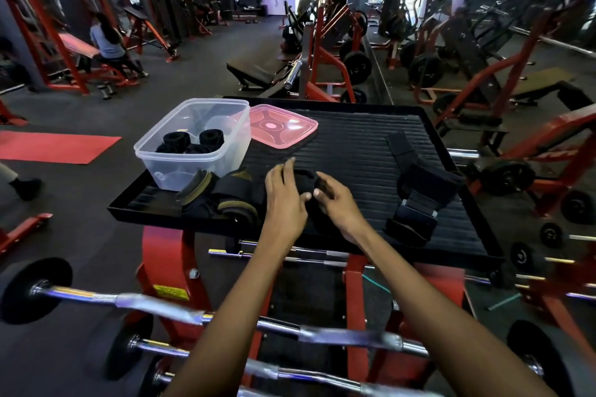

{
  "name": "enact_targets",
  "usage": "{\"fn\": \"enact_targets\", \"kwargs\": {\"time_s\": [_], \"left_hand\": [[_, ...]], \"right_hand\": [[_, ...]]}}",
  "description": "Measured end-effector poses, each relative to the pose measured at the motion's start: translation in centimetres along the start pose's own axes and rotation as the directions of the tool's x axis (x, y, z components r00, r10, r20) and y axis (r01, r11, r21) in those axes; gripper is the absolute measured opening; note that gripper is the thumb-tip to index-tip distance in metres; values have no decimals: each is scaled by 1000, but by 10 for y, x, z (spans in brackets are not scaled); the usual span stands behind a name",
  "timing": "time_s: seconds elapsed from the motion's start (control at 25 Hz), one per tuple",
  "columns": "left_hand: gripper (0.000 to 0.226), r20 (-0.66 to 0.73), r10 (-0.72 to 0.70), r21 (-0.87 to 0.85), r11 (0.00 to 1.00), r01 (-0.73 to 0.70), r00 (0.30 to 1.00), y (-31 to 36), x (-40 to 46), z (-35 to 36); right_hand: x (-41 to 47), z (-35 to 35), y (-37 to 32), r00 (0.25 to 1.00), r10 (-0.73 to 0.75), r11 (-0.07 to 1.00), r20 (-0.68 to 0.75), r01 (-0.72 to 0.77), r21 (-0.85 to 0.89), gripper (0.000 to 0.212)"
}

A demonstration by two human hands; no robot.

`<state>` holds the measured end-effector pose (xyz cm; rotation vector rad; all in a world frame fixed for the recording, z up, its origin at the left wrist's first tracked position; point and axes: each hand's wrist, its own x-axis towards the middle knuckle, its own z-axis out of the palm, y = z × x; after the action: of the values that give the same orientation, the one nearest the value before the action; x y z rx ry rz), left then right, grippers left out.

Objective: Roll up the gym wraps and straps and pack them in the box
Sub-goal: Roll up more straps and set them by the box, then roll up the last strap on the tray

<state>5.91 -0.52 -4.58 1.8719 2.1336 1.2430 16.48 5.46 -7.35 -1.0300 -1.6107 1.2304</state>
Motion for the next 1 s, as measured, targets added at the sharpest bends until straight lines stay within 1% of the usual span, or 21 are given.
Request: {"fn": "enact_targets", "kwargs": {"time_s": [0.08, 0.16, 0.2, 0.24, 0.32, 0.36, 0.4, 0.44, 0.52, 0.56, 0.6, 0.64, 0.68, 0.76, 0.8, 0.84, 0.92, 1.0], "left_hand": [[51, 0, 10, -19, 1000, -10, 1000, 2, 6, 1], [39, -27, -25, -24, 999, 25, 999, 2, 8, 1], [34, -42, -36, 11, 999, 37, 998, 0, 7, 2], [34, -51, -36, 65, 997, 39, 998, -1, 5, 5], [45, -7, -25, 170, 985, 26, 1000, -4, 0, 10], [50, 21, -21, 187, 982, 17, 1000, -5, -1, 12], [53, 34, -20, 171, 985, 14, 999, -5, -2, 13], [53, 22, -32, 120, 992, 29, 999, -5, -1, 13], [52, -35, -59, 17, 998, 60, 998, -6, -3, 12], [52, -39, -48, 12, 999, 49, 998, -8, -4, 11], [53, -16, -24, 60, 998, 25, 1000, -10, -5, 10], [54, 8, -10, 116, 993, 9, 1000, -11, -5, 10], [55, 27, -19, 148, 989, 15, 999, -12, -4, 10], [60, 31, -88, 132, 988, 83, 996, -10, -8, 5], [64, 42, -93, 139, 987, 86, 995, -10, -7, 4], [68, 64, -90, 184, 980, 76, 994, -11, -6, 3], [76, 130, -106, 290, 955, 64, 986, -10, -3, -2], [79, 166, -137, 287, 954, 85, 976, -4, 3, -6]], "right_hand": [[-2, -2, -7, 997, -68, 998, -33, 68, 2, 42], [-5, 0, -13, 990, -136, 990, -32, 135, -44, 43], [-5, 1, -13, 989, -141, 989, -38, 139, -53, 44], [-5, 1, -11, 992, -115, 992, -53, 113, -53, 46], [-7, 0, -11, 1000, 9, 1000, -11, -9, -19, 48], [-8, 1, -13, 997, 62, 998, 42, -63, 24, 48], [-9, 1, -14, 994, 71, 996, 85, -76, 56, 48], [-9, 0, -14, 995, 37, 996, 97, -44, 76, 47], [-9, 0, -16, 997, -48, 997, 52, 44, 70, 44], [-8, 0, -15, 998, -61, 996, 8, 60, 62, 42], [-8, 0, -12, 998, -62, 996, -21, 63, 59, 42], [-8, 0, -11, 998, -48, 998, -29, 49, 38, 44], [-9, 0, -10, 1000, -24, 1000, -4, 24, 13, 47], [-11, 2, -7, 996, 43, 997, 79, -37, -68, 51], [-11, 1, -8, 995, 56, 994, 79, -48, -101, 51], [-11, 1, -9, 996, 55, 992, 71, -47, -118, 51], [-14, -1, -15, 1000, -14, 980, 26, 19, -197, 49], [-19, -11, -23, 985, -165, 945, -40, 146, -294, 48]]}}
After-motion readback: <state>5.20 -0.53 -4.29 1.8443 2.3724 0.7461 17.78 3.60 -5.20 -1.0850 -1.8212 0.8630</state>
